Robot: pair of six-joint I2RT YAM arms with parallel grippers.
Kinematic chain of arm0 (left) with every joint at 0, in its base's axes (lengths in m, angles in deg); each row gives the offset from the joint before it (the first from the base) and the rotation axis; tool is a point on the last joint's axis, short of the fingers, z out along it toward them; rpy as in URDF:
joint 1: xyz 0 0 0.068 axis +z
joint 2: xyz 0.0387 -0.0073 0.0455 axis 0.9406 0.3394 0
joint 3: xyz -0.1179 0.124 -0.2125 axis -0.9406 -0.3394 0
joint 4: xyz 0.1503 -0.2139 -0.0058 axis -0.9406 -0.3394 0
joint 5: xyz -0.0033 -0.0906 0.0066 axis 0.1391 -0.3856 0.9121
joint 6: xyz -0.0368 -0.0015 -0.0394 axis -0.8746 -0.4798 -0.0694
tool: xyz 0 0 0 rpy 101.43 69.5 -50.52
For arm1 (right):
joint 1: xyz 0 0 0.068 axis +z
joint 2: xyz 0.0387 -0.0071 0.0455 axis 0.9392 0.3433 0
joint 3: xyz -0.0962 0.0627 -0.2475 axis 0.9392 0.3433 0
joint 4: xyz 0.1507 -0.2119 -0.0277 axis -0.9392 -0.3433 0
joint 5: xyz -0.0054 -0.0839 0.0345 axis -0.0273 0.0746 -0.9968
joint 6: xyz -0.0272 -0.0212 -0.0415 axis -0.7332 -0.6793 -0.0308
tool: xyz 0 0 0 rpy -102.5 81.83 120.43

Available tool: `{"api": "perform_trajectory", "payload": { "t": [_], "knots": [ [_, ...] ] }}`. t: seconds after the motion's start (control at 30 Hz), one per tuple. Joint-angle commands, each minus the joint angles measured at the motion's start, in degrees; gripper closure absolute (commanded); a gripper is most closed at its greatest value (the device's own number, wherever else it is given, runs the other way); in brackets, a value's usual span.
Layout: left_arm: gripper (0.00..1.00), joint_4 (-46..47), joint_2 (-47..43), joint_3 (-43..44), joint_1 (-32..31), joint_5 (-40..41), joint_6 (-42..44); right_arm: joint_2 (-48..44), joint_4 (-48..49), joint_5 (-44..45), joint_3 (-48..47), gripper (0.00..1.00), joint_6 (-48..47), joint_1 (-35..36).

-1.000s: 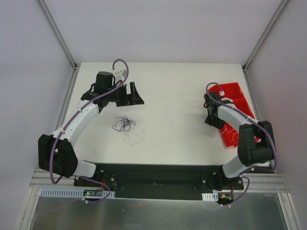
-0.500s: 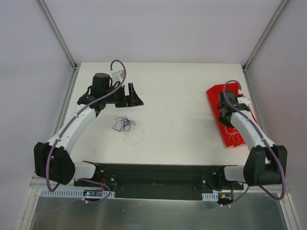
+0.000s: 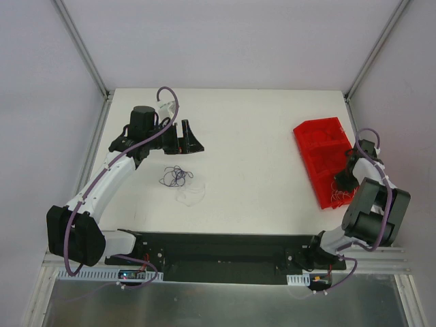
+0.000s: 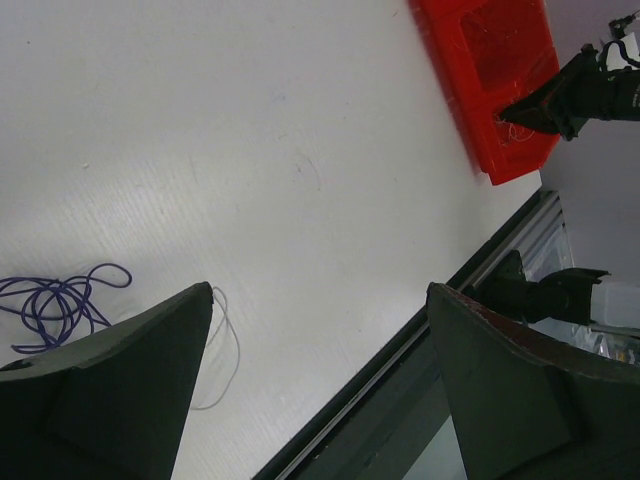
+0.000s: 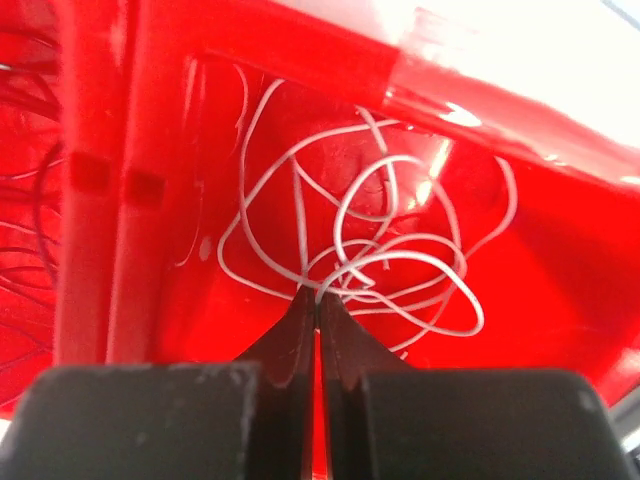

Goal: Untangle the cables

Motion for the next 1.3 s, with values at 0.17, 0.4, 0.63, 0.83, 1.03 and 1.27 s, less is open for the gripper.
{"api": "perform_trajectory", "payload": {
  "t": [0.17, 0.4, 0.63, 0.83, 1.03, 1.27],
  "knots": [
    [0.12, 2.61, -1.25, -0.35, -0.07, -1.98, -0.13, -0.61, -1.69, -9.46, -3.17, 0.80, -4.89, -1.77],
    [0.12, 2.61, -1.16, -0.26, -0.07, -2.33, -0.31, -10.89, -6.70, -6.55, -2.29, 0.62, -7.79, -1.07],
    [0.12, 2.70, -0.99, -0.35, -0.07, -1.98, -0.13, -14.86, -8.82, -5.49, -2.91, 0.51, -10.43, -1.07],
    [0.12, 2.61, -1.07, -0.44, -0.07, -1.81, -0.05, -15.91, -9.52, -6.28, -5.54, 0.36, -12.98, -0.81],
    [0.12, 2.61, -0.72, -0.70, -0.07, -1.28, 0.04, -17.76, -9.61, -1.37, -8.44, 0.23, -15.44, 3.58],
    [0.12, 2.52, 0.07, -0.79, -0.07, -0.49, 0.39, -18.11, -11.45, 3.82, -12.84, 0.20, -16.67, 10.88]
  ]
}}
